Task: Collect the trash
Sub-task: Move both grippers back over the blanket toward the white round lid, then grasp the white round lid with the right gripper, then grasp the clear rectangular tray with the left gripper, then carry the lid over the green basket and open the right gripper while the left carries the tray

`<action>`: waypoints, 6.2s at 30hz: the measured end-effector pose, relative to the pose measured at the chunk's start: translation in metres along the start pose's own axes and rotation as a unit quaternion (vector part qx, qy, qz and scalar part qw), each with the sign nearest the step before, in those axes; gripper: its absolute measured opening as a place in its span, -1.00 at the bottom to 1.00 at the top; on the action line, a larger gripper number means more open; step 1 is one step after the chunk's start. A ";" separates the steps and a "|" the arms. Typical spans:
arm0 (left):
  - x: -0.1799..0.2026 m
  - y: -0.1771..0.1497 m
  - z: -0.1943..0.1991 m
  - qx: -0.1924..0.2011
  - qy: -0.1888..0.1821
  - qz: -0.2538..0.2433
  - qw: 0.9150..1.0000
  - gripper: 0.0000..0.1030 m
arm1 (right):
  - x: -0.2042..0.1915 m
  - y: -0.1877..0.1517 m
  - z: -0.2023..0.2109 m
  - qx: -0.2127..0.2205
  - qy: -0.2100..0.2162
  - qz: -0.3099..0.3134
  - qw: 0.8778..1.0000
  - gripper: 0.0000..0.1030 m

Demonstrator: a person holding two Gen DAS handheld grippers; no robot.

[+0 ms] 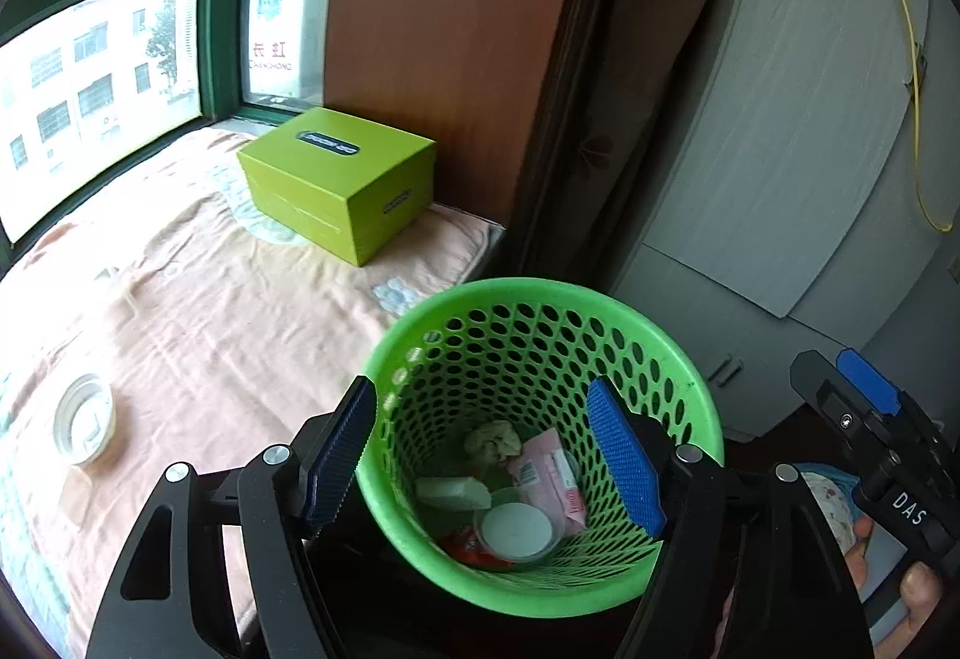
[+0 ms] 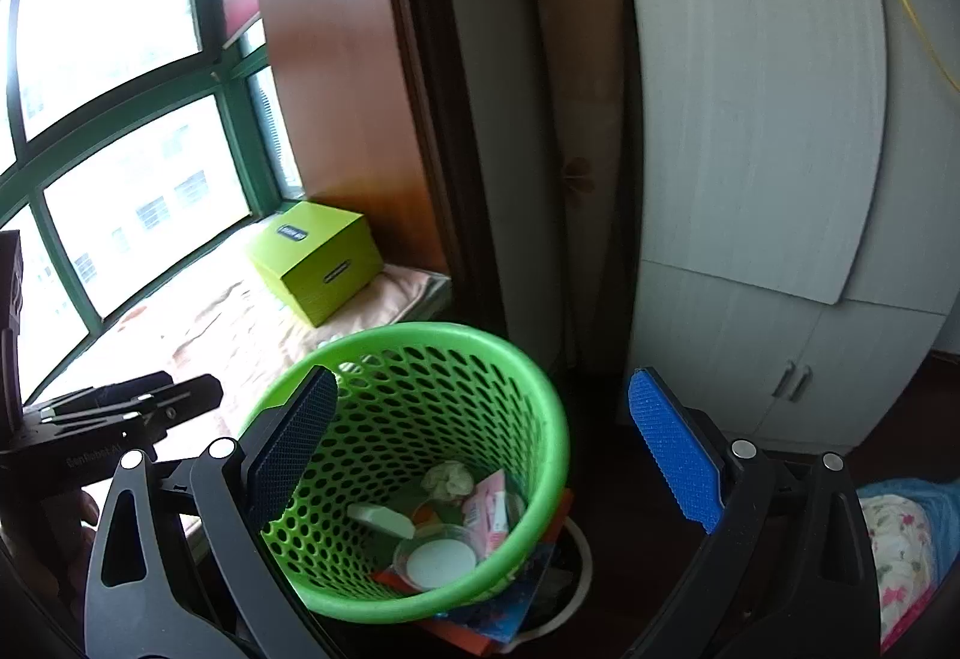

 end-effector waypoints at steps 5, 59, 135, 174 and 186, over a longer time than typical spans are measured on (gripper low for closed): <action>-0.016 -0.001 0.016 0.014 0.027 0.011 0.999 0.48 | -0.016 0.000 -0.001 -0.004 0.018 0.013 1.000 0.88; -0.304 -0.116 0.203 0.081 0.276 0.305 0.908 0.65 | -0.372 -0.058 -0.037 -0.094 0.301 0.268 0.910 0.89; -0.361 -0.098 0.070 -0.008 0.238 0.405 0.883 0.38 | -0.335 -0.055 -0.076 -0.145 0.209 0.214 0.943 0.81; -0.184 -0.030 0.115 0.080 0.121 0.227 0.963 -0.11 | -0.179 -0.012 -0.011 -0.063 0.135 0.133 0.980 0.81; -0.126 -0.003 0.100 0.082 0.073 0.172 0.979 -0.11 | -0.130 -0.010 -0.012 -0.052 0.075 0.116 0.989 0.81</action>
Point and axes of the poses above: each gripper's, at about its wrist camera, not at the fingertips, and z roughly against the way its jaws point, x to its right, y to its top, the point moved 1 cm from there along -z, roughly the way its jaws point, and after that the axes turned 13 degrees about -y, right-handed, at the moved point
